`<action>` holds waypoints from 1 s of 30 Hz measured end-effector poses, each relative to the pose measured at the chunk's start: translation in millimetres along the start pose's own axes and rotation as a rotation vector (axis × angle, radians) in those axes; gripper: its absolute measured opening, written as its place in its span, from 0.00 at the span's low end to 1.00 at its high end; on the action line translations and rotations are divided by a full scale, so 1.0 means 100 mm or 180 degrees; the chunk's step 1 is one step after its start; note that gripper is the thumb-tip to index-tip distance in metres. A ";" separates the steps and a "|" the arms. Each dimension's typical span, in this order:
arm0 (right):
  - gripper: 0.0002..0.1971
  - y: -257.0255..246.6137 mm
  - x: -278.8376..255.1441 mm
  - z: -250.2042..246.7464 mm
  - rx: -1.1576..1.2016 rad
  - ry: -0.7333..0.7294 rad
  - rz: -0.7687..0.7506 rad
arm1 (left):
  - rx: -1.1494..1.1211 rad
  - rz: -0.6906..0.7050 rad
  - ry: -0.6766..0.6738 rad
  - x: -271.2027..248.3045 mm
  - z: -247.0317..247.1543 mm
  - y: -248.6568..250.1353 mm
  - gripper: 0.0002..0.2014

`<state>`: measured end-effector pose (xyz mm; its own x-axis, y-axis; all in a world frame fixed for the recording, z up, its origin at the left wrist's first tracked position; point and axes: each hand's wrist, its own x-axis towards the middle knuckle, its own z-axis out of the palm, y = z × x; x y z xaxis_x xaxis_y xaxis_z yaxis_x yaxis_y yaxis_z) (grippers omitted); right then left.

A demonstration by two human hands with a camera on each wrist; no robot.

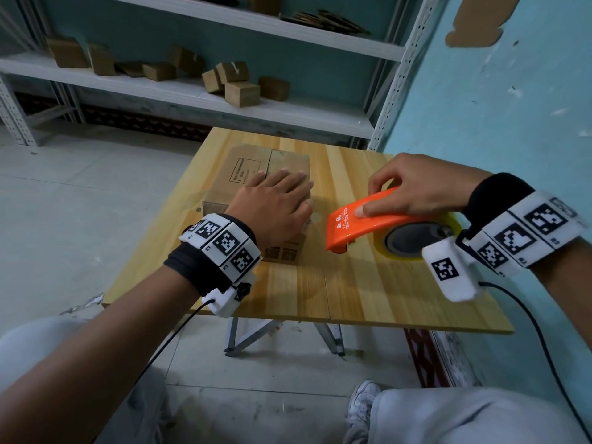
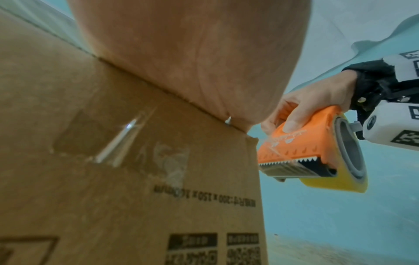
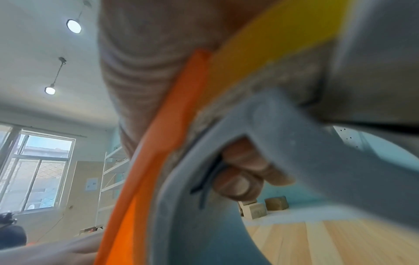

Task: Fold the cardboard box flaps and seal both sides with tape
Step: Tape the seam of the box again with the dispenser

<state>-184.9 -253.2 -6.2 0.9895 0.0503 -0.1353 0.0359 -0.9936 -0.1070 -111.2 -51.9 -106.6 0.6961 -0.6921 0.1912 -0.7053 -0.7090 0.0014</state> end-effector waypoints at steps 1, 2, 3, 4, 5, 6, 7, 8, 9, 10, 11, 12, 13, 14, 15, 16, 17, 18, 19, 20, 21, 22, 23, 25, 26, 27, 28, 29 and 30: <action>0.17 -0.02 0.03 0.00 -0.0036 -0.0039 0.0009 | 0.0070 0.0029 -0.0042 0.00 0.00 0.00 0.43; 0.17 -0.04 0.05 0.00 -0.0088 -0.0074 0.0025 | 0.0146 0.0061 -0.0087 0.00 -0.01 -0.01 0.46; 0.17 -0.07 0.08 0.00 -0.0145 -0.0104 0.0037 | 0.0213 0.0088 -0.0122 -0.01 -0.01 -0.01 0.47; 0.17 -0.11 0.11 0.00 -0.0211 -0.0136 0.0044 | 0.0265 0.0112 -0.0146 -0.01 -0.02 -0.01 0.47; 0.17 -0.14 0.14 -0.01 -0.0286 -0.0164 0.0043 | 0.0305 0.0136 -0.0151 -0.01 -0.01 -0.01 0.47; 0.17 -0.18 0.16 -0.02 -0.0364 -0.0187 0.0036 | 0.0318 0.0147 -0.0135 -0.01 -0.01 -0.01 0.47; 0.17 -0.22 0.18 -0.03 -0.0436 -0.0200 0.0022 | 0.0308 0.0131 -0.0110 0.00 0.00 -0.01 0.46; 0.16 -0.26 0.21 -0.03 -0.0506 -0.0208 0.0013 | 0.0257 0.0096 -0.0078 0.00 0.00 -0.01 0.45; 0.16 -0.31 0.23 -0.04 -0.0575 -0.0211 -0.0003 | 0.0195 0.0061 -0.0062 0.00 0.00 -0.01 0.44; 0.16 -0.36 0.25 -0.04 -0.0648 -0.0209 -0.0017 | 0.0168 0.0053 -0.0067 0.01 0.00 -0.02 0.43; 0.15 -0.41 0.26 -0.05 -0.0726 -0.0195 -0.0036 | 0.0195 0.0082 -0.0068 0.01 0.00 -0.02 0.44; 0.15 -0.46 0.27 -0.07 -0.0808 -0.0169 -0.0059 | 0.0259 0.0132 -0.0079 0.01 0.01 -0.02 0.45; 0.15 -0.50 0.28 -0.08 -0.0896 -0.0139 -0.0090 | 0.0314 0.0163 -0.0081 0.01 0.01 -0.03 0.45; 0.15 -0.54 0.29 -0.09 -0.0983 -0.0107 -0.0118 | 0.0337 0.0166 -0.0069 0.01 0.01 -0.04 0.46; 0.16 -0.56 0.29 -0.10 -0.1054 -0.0077 -0.0135 | 0.0350 0.0168 -0.0061 0.01 0.01 -0.04 0.46; 0.16 -0.57 0.30 -0.10 -0.1106 -0.0051 -0.0140 | 0.0356 0.0174 -0.0053 0.01 0.01 -0.04 0.46; 0.16 -0.57 0.30 -0.10 -0.1142 -0.0030 -0.0140 | 0.0348 0.0171 -0.0049 0.01 0.01 -0.03 0.46; 0.17 -0.57 0.30 -0.09 -0.1164 -0.0015 -0.0135 | 0.0326 0.0160 -0.0040 0.01 0.01 -0.03 0.46; 0.17 -0.58 0.30 -0.09 -0.1177 -0.0001 -0.0129 | 0.0300 0.0142 -0.0029 0.01 0.01 -0.03 0.46; 0.17 -0.58 0.30 -0.08 -0.1189 0.0012 -0.0125 | 0.0279 0.0126 -0.0027 0.02 0.01 -0.03 0.46; 0.17 -0.59 0.30 -0.08 -0.1202 0.0023 -0.0128 | 0.0280 0.0123 -0.0030 0.01 0.01 -0.03 0.46; 0.17 -0.59 0.30 -0.08 -0.1214 0.0034 -0.0134 | 0.0309 0.0142 -0.0025 0.01 0.01 -0.02 0.45; 0.17 -0.60 0.29 -0.08 -0.1225 0.0042 -0.0136 | 0.0352 0.0174 -0.0021 0.01 0.01 -0.02 0.45; 0.16 -0.62 0.29 -0.09 -0.1255 0.0052 -0.0146 | 0.0395 0.0204 -0.0035 0.01 0.01 -0.02 0.45; 0.16 -0.62 0.29 -0.09 -0.1270 0.0055 -0.0150 | 0.0378 0.0192 -0.0041 0.02 0.01 -0.03 0.45; 0.16 -0.62 0.29 -0.09 -0.1279 0.0059 -0.0154 | 0.0365 0.0188 -0.0037 0.02 0.01 -0.03 0.45; 0.16 -0.62 0.28 -0.09 -0.1284 0.0061 -0.0157 | 0.0368 0.0195 -0.0030 0.02 0.01 -0.04 0.45; 0.16 -0.62 0.28 -0.10 -0.1287 0.0065 -0.0159 | 0.0382 0.0205 -0.0032 0.02 0.02 -0.04 0.44; 0.16 -0.62 0.27 -0.10 -0.1291 0.0076 -0.0162 | 0.0396 0.0212 -0.0032 0.02 0.02 -0.04 0.44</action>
<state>-158.7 -191.3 6.5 0.9879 0.1027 -0.1165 0.1322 -0.9495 0.2847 -106.5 -51.1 -108.6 0.6500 -0.7390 0.1770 -0.7282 -0.6723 -0.1329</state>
